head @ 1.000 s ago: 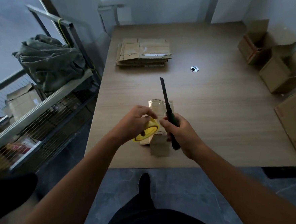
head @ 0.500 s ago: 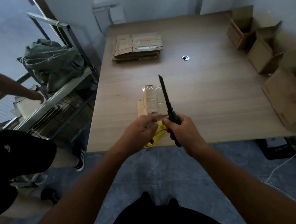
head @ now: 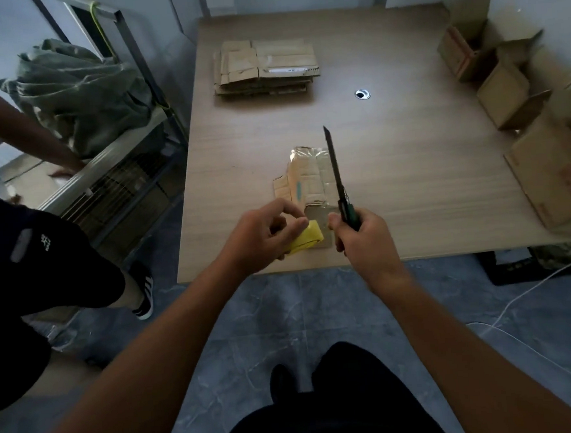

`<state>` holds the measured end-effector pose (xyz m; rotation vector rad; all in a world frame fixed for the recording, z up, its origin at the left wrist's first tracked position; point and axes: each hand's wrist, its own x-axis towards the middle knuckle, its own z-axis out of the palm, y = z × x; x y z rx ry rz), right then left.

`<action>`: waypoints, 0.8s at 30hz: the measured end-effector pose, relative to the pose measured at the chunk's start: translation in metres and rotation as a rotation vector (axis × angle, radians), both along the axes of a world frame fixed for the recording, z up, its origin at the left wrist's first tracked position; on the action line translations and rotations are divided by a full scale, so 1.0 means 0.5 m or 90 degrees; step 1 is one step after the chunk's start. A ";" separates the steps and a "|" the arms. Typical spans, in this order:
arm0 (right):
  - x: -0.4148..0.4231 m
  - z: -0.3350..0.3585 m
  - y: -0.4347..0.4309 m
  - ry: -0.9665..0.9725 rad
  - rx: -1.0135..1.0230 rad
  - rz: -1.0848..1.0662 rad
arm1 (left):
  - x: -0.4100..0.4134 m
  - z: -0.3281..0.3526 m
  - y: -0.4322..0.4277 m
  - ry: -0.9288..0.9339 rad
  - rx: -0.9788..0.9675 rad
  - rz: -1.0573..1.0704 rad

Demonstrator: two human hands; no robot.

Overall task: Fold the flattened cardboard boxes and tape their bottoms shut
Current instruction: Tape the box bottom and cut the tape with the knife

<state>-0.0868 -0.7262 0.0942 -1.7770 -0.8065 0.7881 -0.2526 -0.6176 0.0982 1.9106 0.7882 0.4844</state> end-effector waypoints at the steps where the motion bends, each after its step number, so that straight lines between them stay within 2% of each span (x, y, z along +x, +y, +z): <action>1: -0.005 -0.001 0.002 0.016 -0.003 -0.014 | -0.004 0.001 0.013 0.016 0.026 -0.024; 8: 0.045 -0.001 0.040 0.074 -0.007 -0.145 | 0.036 -0.001 0.101 0.153 0.205 -0.105; 12: 0.122 -0.045 0.070 0.118 -0.043 -0.138 | 0.069 -0.035 0.152 0.193 0.201 -0.074; 17: 0.186 -0.119 0.120 0.079 -0.112 -0.123 | 0.134 -0.078 0.206 0.315 0.245 -0.031; 20: 0.218 -0.162 0.143 0.108 -0.148 -0.088 | 0.157 -0.111 0.237 0.392 0.233 -0.045; 24: 0.240 -0.202 0.171 0.146 -0.166 -0.070 | 0.177 -0.137 0.254 0.420 0.218 -0.029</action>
